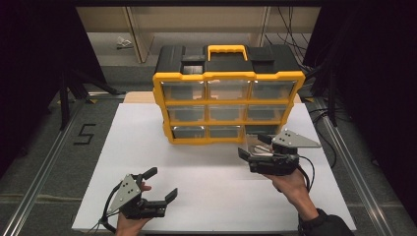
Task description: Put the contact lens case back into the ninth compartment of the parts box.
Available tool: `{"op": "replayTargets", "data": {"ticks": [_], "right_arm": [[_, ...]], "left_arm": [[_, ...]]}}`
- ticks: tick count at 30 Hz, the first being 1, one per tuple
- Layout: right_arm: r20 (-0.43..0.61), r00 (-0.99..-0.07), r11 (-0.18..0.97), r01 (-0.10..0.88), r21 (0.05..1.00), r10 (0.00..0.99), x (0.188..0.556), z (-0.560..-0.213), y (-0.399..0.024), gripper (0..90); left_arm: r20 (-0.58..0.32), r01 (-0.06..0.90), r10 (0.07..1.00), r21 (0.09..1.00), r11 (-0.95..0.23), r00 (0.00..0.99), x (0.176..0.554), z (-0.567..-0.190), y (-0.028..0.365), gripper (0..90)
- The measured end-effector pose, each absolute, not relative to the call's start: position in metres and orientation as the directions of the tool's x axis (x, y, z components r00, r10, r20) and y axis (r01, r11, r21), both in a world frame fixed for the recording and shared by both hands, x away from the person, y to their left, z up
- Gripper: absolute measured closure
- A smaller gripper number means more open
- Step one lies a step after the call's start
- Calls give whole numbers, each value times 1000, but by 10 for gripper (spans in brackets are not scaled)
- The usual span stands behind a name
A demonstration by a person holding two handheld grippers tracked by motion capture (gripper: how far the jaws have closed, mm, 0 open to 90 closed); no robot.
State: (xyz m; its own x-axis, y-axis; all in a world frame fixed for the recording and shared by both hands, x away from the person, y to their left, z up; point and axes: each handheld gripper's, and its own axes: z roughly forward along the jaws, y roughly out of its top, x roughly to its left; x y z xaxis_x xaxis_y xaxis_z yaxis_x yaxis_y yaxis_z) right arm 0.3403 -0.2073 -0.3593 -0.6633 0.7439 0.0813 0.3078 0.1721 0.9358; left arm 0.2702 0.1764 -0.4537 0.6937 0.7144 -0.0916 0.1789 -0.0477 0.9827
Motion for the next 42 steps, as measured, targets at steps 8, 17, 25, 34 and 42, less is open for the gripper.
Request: {"op": "replayTargets", "data": {"ticks": [8,17,25,34,42], "right_arm": [[79,-670,159,286,945,738,334,-361,-203,172],[85,-680,143,273,951,729,329,-361,-200,171],[81,-686,140,261,955,723,325,-365,-196,167],[77,-690,120,233,965,719,319,-367,-196,167],[73,-693,114,220,969,718,314,-372,-196,165]], "left_arm": [[-91,180,712,982,-50,696,270,-454,176,64],[-89,180,713,982,-53,696,270,-454,176,64],[-89,181,713,982,-54,696,271,-454,176,64],[-88,180,713,982,-54,696,270,-454,176,64],[-89,180,713,982,-53,696,270,-454,176,64]]}}
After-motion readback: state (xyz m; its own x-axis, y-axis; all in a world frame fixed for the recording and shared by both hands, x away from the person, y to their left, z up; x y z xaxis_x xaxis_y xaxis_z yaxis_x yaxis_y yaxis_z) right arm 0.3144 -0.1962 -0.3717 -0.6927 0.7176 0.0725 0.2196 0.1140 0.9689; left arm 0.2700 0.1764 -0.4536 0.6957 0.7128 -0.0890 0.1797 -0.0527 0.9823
